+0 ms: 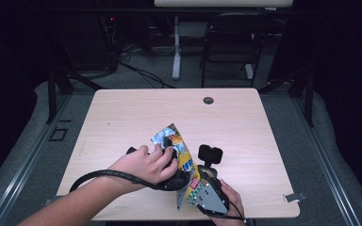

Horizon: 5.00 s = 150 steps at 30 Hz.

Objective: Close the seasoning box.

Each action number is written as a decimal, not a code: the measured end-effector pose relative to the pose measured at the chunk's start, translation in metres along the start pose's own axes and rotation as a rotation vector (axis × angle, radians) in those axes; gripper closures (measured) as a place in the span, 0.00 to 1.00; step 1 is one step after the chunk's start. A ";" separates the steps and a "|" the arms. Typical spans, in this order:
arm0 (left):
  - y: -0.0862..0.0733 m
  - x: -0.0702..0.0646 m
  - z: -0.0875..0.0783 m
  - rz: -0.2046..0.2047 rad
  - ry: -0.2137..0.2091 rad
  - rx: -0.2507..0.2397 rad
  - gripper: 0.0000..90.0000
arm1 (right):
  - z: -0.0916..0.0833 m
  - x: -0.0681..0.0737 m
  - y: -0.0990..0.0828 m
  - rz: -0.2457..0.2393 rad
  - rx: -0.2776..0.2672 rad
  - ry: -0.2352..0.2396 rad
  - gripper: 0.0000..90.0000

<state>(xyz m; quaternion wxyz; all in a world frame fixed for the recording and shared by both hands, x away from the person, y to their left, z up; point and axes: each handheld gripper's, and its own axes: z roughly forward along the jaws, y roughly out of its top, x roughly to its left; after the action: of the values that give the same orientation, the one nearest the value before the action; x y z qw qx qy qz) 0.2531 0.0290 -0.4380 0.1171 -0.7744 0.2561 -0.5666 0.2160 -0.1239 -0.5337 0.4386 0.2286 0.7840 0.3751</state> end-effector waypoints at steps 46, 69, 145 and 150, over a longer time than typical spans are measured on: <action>-0.003 0.005 -0.005 0.090 -0.049 0.121 0.89 | 0.000 0.000 0.001 -0.005 -0.003 0.002 0.79; -0.013 -0.006 0.000 -0.018 -0.112 0.114 0.89 | 0.001 0.000 0.002 -0.019 -0.015 -0.003 0.79; -0.031 -0.062 0.022 -0.522 -0.248 -0.035 0.90 | -0.004 -0.003 0.012 -0.137 -0.007 -0.044 0.79; -0.031 -0.067 0.024 -0.564 -0.258 -0.049 0.90 | -0.003 -0.003 0.013 -0.184 0.002 -0.043 0.80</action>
<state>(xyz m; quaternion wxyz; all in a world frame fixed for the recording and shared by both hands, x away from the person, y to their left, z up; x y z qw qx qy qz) 0.2684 0.0874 -0.4859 -0.0321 -0.8829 0.0275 -0.4676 0.2151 -0.1196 -0.5205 0.4878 0.1643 0.7923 0.3275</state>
